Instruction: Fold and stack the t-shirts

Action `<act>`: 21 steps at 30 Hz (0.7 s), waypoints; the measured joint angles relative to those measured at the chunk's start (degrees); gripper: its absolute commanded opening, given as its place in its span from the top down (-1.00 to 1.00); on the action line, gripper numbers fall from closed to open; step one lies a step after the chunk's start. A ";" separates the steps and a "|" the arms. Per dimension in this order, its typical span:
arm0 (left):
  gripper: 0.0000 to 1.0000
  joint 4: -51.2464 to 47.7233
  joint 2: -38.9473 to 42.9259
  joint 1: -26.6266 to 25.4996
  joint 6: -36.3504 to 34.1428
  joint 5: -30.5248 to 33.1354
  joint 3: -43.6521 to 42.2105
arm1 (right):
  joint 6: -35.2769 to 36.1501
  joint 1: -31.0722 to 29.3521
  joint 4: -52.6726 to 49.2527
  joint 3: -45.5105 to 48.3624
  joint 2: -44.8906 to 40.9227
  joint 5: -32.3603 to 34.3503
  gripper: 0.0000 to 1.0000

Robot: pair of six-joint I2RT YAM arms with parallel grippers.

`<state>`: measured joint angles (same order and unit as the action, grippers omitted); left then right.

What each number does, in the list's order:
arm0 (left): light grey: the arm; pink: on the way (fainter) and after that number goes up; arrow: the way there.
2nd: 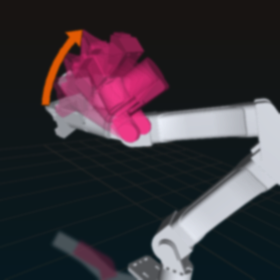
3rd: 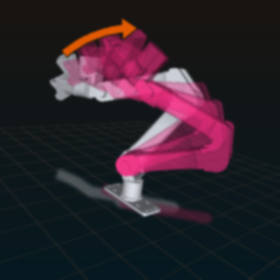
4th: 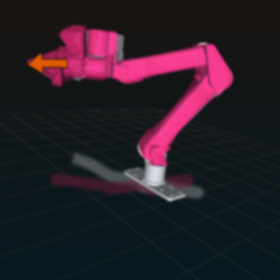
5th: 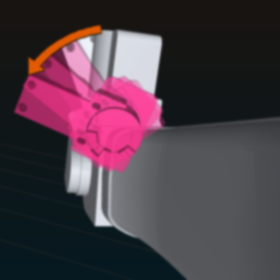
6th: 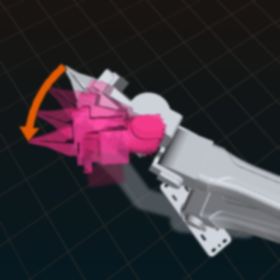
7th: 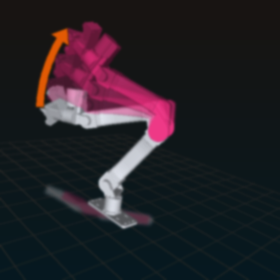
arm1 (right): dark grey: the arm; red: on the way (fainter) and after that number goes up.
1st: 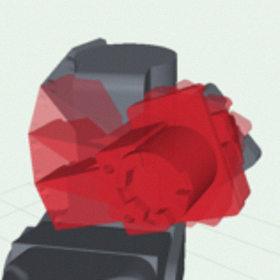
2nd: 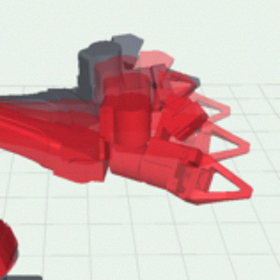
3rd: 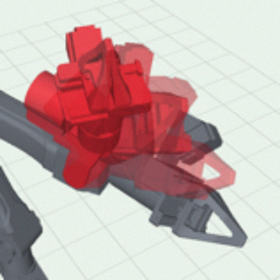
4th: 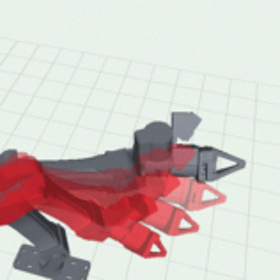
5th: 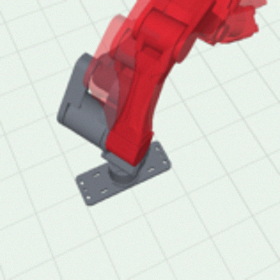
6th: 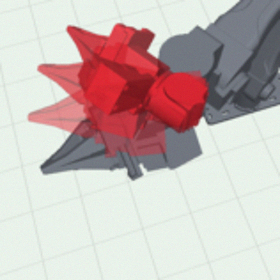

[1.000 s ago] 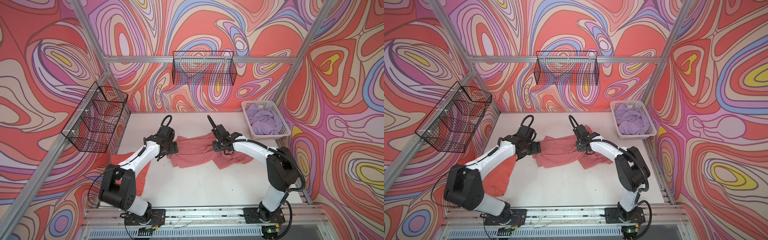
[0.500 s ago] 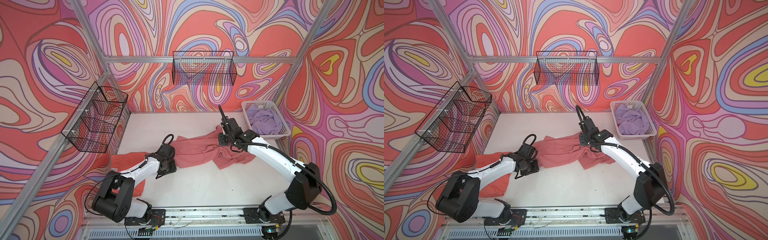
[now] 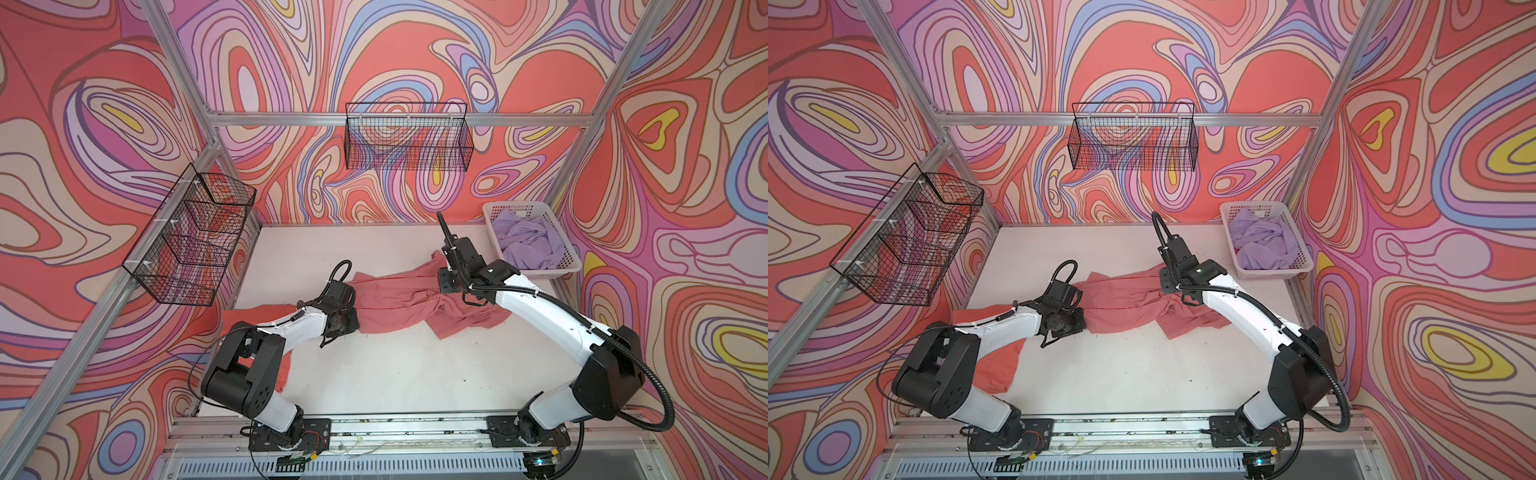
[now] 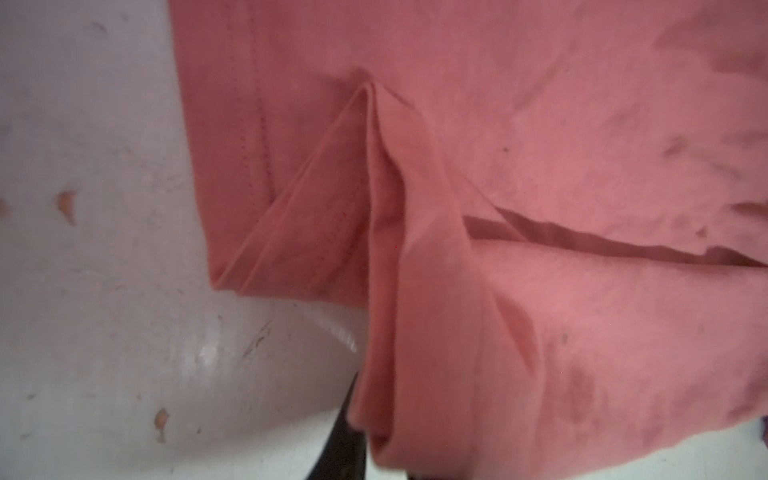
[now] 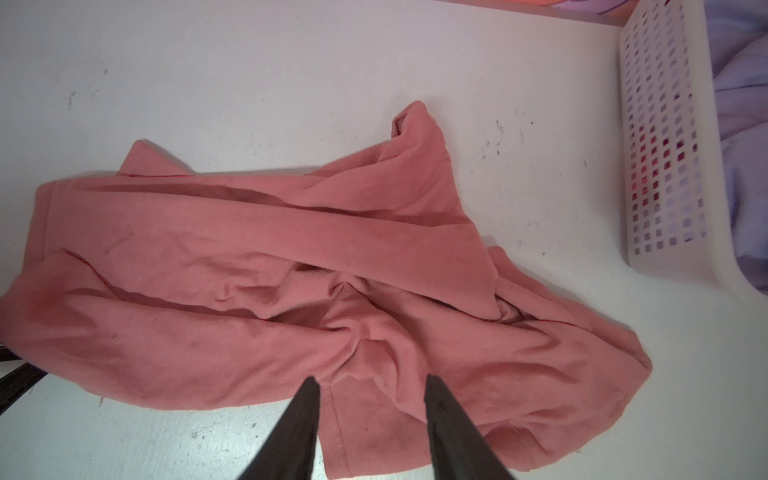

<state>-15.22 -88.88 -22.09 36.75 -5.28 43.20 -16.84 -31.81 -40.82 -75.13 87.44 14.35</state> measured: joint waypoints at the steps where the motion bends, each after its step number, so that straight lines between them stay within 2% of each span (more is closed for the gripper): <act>1: 1.00 -0.44 0.13 0.00 0.07 0.42 0.00 | -0.07 0.02 0.02 0.42 0.00 0.07 0.10; 6: 1.00 -6.60 5.07 0.00 0.94 3.06 -0.02 | -1.07 0.94 -0.09 4.55 -0.79 -0.35 0.11; 11: 1.00 -14.25 18.71 0.00 1.99 6.34 0.33 | -4.24 2.01 0.22 10.23 -3.96 -3.30 0.11; 14: 1.00 -18.05 23.69 0.00 2.54 8.41 1.14 | -7.30 2.01 1.62 14.12 -5.88 -6.27 0.12; 17: 1.00 -21.35 26.62 0.35 2.93 10.36 1.97 | -11.67 2.01 3.30 20.26 -7.80 -9.70 0.11; 21: 1.00 -23.63 27.19 1.73 2.89 11.78 4.68 | -15.63 2.01 3.56 26.25 -8.92 -10.73 0.03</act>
<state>-38.85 -61.69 -20.36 39.64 6.50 47.88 -32.47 -29.80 -37.26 -48.88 78.52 3.62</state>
